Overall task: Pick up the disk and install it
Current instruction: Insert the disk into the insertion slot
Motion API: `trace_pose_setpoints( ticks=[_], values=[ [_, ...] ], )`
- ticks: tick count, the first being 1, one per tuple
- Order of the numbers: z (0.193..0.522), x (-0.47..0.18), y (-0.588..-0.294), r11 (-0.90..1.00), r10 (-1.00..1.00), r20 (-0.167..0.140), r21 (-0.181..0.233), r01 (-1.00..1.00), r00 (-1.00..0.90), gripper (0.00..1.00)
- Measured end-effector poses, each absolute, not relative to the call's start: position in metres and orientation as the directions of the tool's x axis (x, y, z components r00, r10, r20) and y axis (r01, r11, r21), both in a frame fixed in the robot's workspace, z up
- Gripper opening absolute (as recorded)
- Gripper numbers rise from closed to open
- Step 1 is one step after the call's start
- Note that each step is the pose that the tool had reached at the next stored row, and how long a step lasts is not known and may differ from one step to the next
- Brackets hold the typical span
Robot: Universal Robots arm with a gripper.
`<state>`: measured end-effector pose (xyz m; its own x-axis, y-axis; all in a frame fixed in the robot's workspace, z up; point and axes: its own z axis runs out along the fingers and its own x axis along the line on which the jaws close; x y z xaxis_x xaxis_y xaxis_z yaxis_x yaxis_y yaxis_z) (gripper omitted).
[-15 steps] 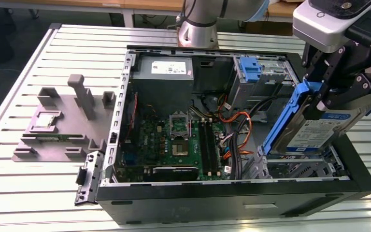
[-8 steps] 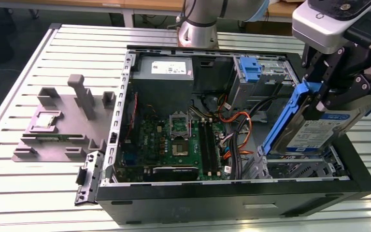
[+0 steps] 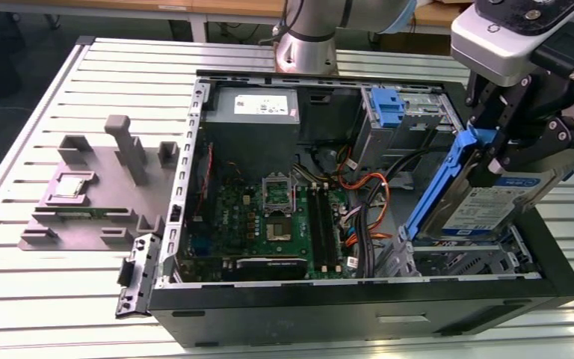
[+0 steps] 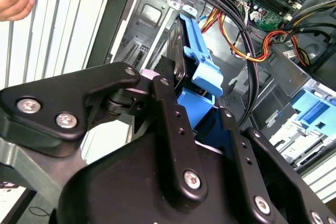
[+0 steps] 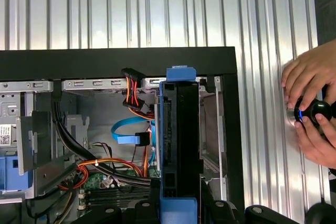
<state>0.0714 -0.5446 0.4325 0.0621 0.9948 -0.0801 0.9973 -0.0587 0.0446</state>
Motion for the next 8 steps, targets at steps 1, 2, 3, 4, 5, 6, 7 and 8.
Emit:
trace_pose_setpoints(
  ticks=[1, 2, 3, 4, 5, 6, 7, 8],
  values=[
    [0.4292, 0.0714, -0.5446, -0.059, 0.995, -0.08, 0.045, 0.997, 0.062, 0.37],
    [0.4287, 0.0714, -0.5446, -0.059, 0.995, -0.08, 0.045, 0.997, 0.062, 0.37],
    [0.4282, 0.0714, -0.5446, -0.059, 0.995, -0.08, 0.045, 0.997, 0.062, 0.37],
    [0.4277, 0.0714, -0.5446, -0.059, 0.995, -0.08, 0.045, 0.997, 0.062, 0.37],
    [0.4273, 0.0714, -0.5446, -0.059, 0.995, -0.08, 0.045, 0.997, 0.062, 0.37],
    [0.4268, 0.0714, -0.5446, -0.059, 0.995, -0.08, 0.045, 0.997, 0.062, 0.37],
    [0.4257, 0.0714, -0.5446, -0.059, 0.995, -0.08, 0.045, 0.997, 0.062, 0.37],
    [0.4246, 0.0714, -0.5446, -0.059, 0.995, -0.08, 0.045, 0.997, 0.062, 0.37]
  ],
)
